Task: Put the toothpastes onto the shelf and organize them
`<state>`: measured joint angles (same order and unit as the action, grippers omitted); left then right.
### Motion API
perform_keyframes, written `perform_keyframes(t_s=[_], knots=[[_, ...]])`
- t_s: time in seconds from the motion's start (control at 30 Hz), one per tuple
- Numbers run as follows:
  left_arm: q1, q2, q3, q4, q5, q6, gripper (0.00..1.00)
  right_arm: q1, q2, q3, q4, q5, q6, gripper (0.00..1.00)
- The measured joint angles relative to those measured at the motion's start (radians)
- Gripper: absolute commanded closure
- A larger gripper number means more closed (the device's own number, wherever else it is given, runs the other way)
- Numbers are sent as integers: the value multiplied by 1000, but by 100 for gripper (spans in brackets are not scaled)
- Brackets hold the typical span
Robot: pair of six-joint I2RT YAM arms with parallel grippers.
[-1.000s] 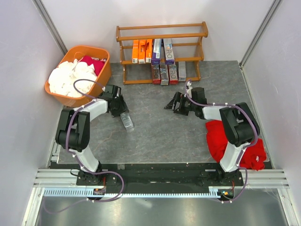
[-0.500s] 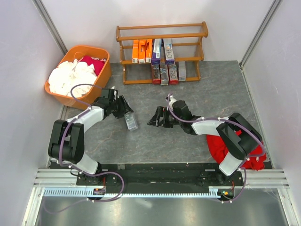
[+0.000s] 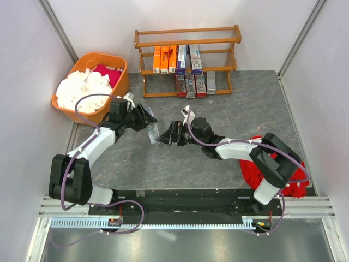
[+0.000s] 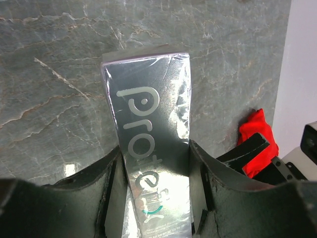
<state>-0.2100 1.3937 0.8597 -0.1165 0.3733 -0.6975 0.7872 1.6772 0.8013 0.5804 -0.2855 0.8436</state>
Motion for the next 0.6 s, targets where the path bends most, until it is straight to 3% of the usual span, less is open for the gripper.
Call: perform_keyframes(t_s=[0.13, 0.23, 0.37, 0.47, 0.5, 0.53, 0.6], knots=[[0, 0, -10, 5, 21, -9, 63, 32, 17, 26, 10, 4, 10, 6], [0, 0, -16, 11, 27, -14, 63, 45, 39, 47, 11, 11, 19, 22], [-1, -1, -18, 23, 32, -19, 61, 51, 72, 55, 21, 14, 40, 50], [-1, -3, -22, 31, 37, -21, 57, 51, 89, 55, 33, 14, 58, 59], [-1, -3, -24, 34, 39, -22, 52, 51, 89, 55, 34, 16, 62, 62], [-1, -6, -25, 37, 39, -22, 38, 51, 89, 55, 34, 19, 67, 63], [-1, -14, -29, 41, 37, -21, 23, 51, 89, 55, 40, 22, 68, 67]])
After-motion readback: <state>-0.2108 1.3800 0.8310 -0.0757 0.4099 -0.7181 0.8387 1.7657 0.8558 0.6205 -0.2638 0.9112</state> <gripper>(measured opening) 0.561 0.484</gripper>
